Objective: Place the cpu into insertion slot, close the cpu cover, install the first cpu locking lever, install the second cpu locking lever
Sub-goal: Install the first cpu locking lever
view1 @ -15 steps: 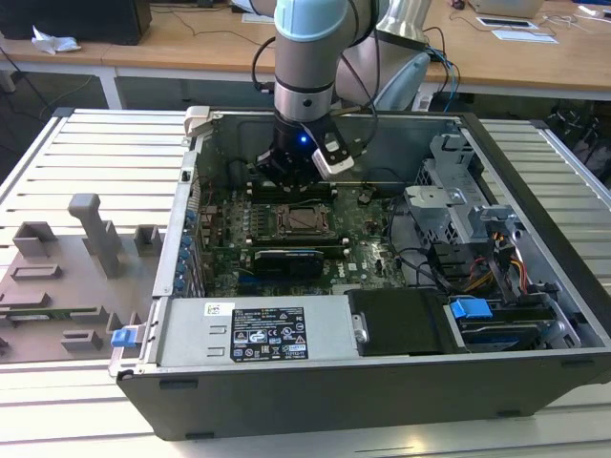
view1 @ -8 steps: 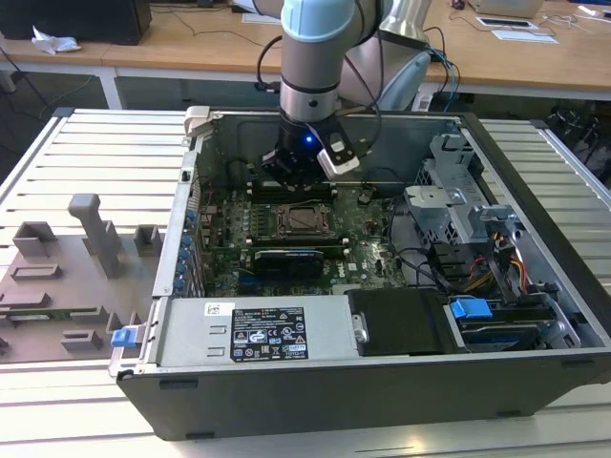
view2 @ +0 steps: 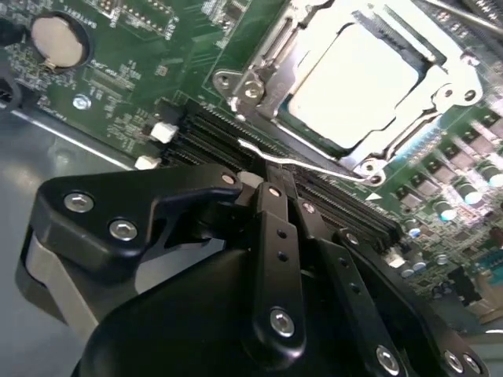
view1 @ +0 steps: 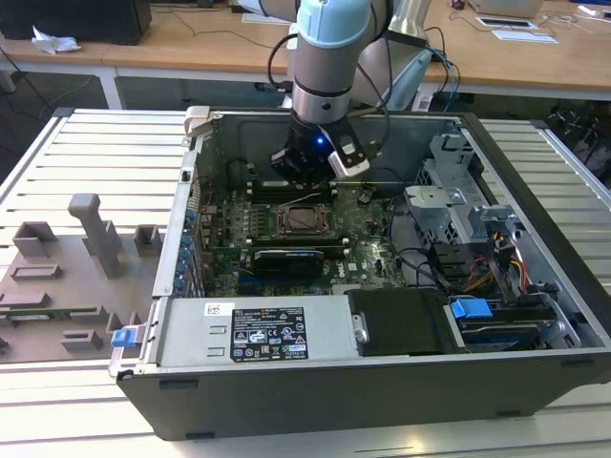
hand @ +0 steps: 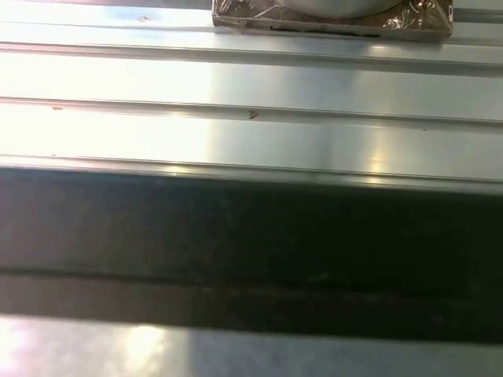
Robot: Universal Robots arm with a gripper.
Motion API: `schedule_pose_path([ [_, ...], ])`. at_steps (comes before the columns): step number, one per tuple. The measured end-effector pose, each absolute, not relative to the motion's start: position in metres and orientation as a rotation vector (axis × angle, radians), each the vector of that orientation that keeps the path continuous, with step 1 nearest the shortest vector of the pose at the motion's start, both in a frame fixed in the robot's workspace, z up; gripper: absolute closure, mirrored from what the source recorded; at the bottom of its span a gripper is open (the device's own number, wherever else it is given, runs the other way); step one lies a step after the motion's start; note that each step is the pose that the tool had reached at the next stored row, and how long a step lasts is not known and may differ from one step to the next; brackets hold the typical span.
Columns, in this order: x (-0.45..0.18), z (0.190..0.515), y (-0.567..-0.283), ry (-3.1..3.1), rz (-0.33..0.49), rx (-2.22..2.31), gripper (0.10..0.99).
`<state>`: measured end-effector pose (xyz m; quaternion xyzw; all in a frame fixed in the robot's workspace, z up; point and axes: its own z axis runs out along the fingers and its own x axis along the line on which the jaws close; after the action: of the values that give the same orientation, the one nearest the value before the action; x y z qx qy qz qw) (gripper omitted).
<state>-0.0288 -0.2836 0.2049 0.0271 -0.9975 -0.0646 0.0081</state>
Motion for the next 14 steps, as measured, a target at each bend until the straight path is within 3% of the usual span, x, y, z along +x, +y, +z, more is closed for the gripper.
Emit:
schedule_pose_path([
  [11,-0.029,0.247,-0.284,-3.118,-0.201,0.085,0.980],
  [14,-0.029,0.246,-0.284,-3.118,-0.201,0.085,0.980],
])
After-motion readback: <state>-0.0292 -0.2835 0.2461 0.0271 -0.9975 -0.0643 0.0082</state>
